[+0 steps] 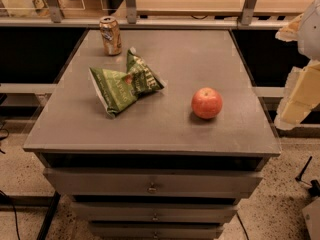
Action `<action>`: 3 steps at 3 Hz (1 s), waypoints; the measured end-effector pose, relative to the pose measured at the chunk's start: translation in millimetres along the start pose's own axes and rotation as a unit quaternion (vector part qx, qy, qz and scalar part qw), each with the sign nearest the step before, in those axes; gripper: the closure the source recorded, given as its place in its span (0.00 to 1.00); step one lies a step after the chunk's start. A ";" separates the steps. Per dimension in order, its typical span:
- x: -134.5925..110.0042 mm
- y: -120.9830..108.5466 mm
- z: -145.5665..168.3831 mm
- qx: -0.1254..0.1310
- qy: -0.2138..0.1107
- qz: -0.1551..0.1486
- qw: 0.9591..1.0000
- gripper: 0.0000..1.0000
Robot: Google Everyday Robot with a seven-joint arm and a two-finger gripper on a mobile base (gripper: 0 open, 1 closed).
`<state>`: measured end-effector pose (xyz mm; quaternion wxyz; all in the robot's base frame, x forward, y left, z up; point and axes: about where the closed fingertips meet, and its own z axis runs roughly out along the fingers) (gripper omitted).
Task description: Knock orange can over
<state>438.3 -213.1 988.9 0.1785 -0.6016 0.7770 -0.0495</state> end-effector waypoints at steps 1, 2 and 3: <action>-4.6 -3.5 2.2 0.000 -0.003 -0.003 1.000 0.00; -35.1 -29.9 21.2 -0.011 -0.032 -0.027 0.999 0.00; -82.3 -70.7 58.2 -0.053 -0.084 -0.063 0.993 0.00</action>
Offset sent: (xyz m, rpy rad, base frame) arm 0.1139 0.0738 -0.0126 0.1272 0.0046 0.2046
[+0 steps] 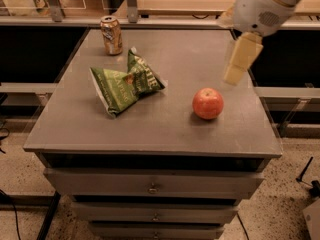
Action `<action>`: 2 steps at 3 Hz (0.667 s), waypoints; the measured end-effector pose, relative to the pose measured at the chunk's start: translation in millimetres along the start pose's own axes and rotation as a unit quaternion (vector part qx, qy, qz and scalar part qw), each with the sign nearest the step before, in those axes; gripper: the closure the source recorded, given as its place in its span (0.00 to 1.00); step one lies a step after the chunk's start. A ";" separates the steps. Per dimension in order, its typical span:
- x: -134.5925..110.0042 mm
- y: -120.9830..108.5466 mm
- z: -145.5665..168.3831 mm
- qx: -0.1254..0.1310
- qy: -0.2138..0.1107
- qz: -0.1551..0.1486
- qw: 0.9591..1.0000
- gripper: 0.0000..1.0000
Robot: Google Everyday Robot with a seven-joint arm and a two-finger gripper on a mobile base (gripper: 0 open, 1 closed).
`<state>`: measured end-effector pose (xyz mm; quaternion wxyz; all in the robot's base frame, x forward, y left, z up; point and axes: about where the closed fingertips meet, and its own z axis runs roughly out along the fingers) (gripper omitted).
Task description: Knock orange can over
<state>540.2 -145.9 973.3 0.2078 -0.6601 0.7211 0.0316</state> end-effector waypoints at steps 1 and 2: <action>-28.3 -43.7 47.6 -0.056 -0.053 0.005 0.997 0.00; -52.7 -86.5 57.6 -0.046 -0.119 0.037 0.991 0.00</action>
Offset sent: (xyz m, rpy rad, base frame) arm 0.1720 0.0692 0.0241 0.4648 0.0149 -0.0643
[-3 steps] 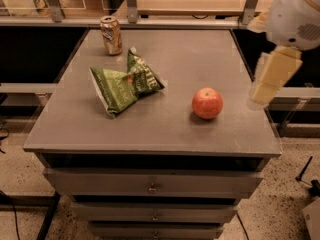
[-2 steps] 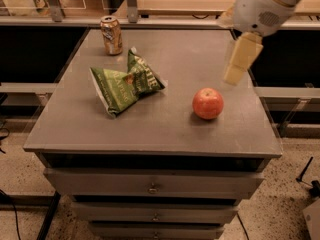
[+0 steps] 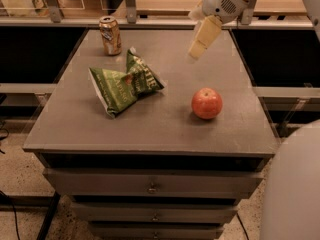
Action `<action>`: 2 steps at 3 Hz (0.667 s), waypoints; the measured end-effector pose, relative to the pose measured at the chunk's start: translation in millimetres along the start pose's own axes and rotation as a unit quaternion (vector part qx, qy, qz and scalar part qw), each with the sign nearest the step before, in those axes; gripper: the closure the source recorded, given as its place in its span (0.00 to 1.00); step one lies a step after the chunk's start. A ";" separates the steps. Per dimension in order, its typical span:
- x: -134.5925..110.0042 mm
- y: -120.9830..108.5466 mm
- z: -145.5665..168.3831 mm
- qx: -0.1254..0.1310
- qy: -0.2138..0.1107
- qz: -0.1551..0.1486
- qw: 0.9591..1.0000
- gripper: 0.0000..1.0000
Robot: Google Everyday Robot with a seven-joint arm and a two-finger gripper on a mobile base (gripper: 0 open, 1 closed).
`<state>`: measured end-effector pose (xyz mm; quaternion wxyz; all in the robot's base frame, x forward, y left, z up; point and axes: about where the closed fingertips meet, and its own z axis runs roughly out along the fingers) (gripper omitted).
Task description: Knock orange can over
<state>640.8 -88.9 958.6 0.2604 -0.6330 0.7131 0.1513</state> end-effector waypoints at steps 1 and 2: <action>-10.5 -12.3 -8.7 0.018 -0.018 -0.003 1.000 0.00; -10.9 -13.0 -6.3 0.017 -0.019 -0.003 1.000 0.00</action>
Offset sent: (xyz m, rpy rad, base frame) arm 0.0115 0.0019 0.0148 0.0354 -0.0381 -0.0113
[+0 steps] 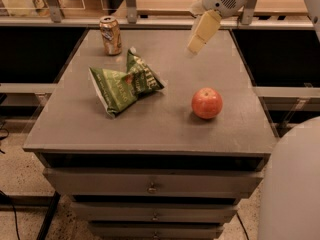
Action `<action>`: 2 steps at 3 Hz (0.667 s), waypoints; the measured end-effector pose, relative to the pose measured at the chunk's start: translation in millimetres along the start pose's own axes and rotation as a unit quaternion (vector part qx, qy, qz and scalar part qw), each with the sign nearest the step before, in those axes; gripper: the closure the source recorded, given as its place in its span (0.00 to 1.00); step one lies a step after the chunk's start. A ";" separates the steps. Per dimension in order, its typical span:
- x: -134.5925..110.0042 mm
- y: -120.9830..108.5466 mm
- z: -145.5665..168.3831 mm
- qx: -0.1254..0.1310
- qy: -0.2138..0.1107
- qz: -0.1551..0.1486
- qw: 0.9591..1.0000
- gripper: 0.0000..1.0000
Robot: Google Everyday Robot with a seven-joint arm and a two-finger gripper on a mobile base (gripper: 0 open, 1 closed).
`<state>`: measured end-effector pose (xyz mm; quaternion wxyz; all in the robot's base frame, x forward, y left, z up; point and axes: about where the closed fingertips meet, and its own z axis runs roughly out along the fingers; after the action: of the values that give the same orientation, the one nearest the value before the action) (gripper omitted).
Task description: Knock orange can over
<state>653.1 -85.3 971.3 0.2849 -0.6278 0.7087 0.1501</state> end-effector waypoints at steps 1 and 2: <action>-1.8 -2.6 6.4 -0.003 -0.010 0.005 1.000 0.00; -14.8 -14.4 36.6 0.005 -0.029 0.004 1.000 0.00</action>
Offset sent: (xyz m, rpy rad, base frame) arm 0.0526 0.0663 -0.0317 0.1270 -0.0906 -0.0395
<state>675.7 -54.9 953.2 0.3074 -0.6189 0.7035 0.1659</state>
